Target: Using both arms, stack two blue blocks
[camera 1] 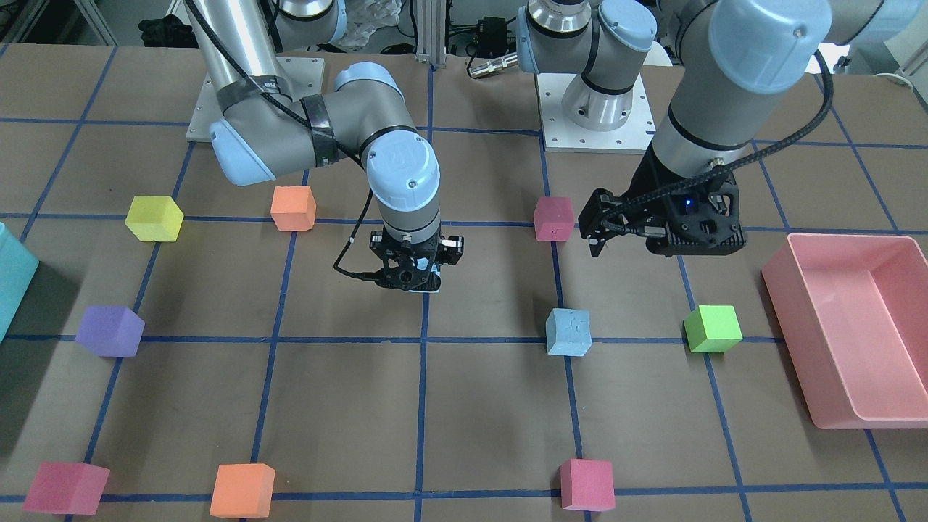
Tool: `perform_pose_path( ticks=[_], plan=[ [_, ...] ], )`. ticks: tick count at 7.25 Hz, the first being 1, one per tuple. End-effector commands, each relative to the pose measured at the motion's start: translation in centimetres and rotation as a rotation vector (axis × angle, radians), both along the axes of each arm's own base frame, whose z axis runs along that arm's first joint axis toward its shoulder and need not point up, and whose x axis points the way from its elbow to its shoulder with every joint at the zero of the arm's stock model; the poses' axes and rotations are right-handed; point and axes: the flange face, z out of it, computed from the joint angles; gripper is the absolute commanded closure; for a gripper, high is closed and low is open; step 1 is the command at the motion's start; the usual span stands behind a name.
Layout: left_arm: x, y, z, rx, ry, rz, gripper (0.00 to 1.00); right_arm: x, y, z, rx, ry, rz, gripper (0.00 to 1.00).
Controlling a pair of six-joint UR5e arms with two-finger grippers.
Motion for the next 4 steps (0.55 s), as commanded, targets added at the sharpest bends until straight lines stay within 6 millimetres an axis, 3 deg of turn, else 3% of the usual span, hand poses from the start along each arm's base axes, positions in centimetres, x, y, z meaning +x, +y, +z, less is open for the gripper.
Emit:
perform_pose_path(
  ticks=[1, 4],
  plan=[
    [0.2, -0.8, -3.7, 0.018, -0.001, -0.007, 0.0, 0.0, 1.2, -1.7, 0.026, 0.012, 0.001, 1.0],
    [0.2, -2.4, -9.2, 0.002, 0.0, -0.013, 0.0, 0.4, 1.7, -2.0, 0.034, 0.012, 0.012, 0.98]
  ],
)
